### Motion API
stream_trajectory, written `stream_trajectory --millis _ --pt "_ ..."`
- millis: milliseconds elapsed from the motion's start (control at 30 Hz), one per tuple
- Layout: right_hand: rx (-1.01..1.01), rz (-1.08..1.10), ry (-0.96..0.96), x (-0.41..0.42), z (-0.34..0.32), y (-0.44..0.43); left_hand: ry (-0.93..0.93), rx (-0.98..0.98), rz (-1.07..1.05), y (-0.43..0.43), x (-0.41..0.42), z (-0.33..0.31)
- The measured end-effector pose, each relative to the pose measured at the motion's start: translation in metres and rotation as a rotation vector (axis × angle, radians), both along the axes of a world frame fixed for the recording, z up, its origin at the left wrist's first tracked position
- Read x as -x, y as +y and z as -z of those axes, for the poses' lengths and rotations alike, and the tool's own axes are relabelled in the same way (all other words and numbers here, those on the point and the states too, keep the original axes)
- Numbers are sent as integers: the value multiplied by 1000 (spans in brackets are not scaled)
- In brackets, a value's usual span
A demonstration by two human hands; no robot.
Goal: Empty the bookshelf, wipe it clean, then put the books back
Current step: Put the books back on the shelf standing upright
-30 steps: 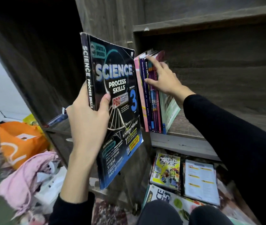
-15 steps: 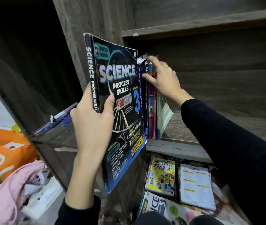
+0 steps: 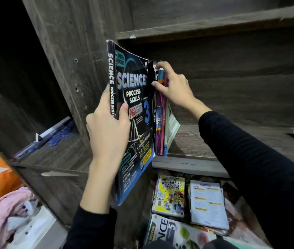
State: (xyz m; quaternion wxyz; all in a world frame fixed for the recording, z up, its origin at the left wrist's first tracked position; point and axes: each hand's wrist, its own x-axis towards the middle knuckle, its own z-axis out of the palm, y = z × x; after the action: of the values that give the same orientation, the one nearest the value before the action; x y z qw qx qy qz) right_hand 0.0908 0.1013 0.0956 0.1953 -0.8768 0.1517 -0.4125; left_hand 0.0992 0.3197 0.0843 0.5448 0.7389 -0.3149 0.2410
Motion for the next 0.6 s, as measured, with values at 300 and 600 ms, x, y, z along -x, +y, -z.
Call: stream_trajectory --millis 300,600 --pt "-20 -16 -32 4 3 -3 -88 -41 -9 -25 -10 -8" --pt "-4 11 -66 2 7 -4 -248 33 -8 -31 -3 -19"
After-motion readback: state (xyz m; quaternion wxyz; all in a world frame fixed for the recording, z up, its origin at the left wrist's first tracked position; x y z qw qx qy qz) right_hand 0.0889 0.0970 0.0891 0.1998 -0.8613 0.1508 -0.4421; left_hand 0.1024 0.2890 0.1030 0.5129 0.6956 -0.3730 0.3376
